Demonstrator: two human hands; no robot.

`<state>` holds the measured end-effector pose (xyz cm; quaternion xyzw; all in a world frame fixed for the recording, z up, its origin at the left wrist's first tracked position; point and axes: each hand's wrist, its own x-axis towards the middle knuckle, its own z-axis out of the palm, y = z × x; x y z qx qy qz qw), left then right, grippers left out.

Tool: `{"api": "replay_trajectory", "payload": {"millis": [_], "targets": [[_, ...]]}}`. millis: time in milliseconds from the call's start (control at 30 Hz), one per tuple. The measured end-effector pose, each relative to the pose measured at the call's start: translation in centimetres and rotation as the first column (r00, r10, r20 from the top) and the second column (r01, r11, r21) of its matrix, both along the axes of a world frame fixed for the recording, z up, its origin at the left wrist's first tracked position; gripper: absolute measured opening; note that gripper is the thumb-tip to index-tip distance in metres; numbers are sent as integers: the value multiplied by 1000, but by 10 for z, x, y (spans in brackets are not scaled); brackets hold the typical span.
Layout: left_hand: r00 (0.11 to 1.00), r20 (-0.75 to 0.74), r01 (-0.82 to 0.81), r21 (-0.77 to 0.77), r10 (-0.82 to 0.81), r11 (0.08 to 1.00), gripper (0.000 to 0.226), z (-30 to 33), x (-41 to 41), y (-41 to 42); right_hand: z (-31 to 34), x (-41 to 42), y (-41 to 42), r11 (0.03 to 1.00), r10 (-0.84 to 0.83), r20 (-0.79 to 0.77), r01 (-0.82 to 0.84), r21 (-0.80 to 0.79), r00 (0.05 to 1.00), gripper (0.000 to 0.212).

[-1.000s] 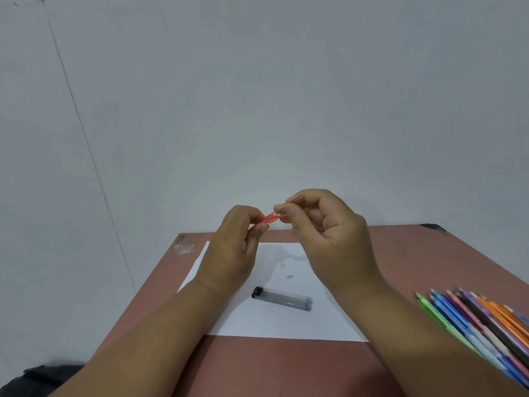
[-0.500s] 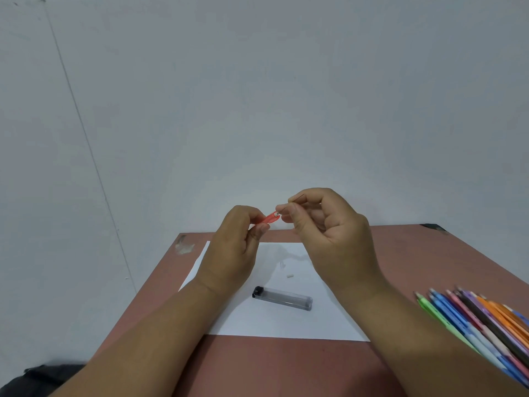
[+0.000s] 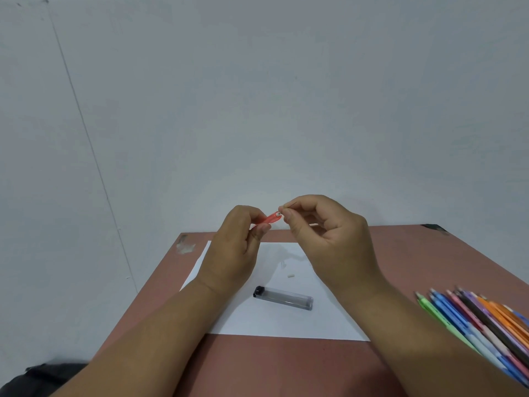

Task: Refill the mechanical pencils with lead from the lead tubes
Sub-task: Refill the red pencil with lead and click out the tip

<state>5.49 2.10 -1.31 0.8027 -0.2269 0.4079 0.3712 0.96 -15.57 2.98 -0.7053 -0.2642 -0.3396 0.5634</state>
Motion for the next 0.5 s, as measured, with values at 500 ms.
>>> {"api": "replay_trajectory", "payload": {"millis": [500], "targets": [[1000, -6, -1, -4, 1, 1000, 14, 0, 0, 0, -3, 6, -7, 995, -61, -93, 53, -89, 994, 20]]}}
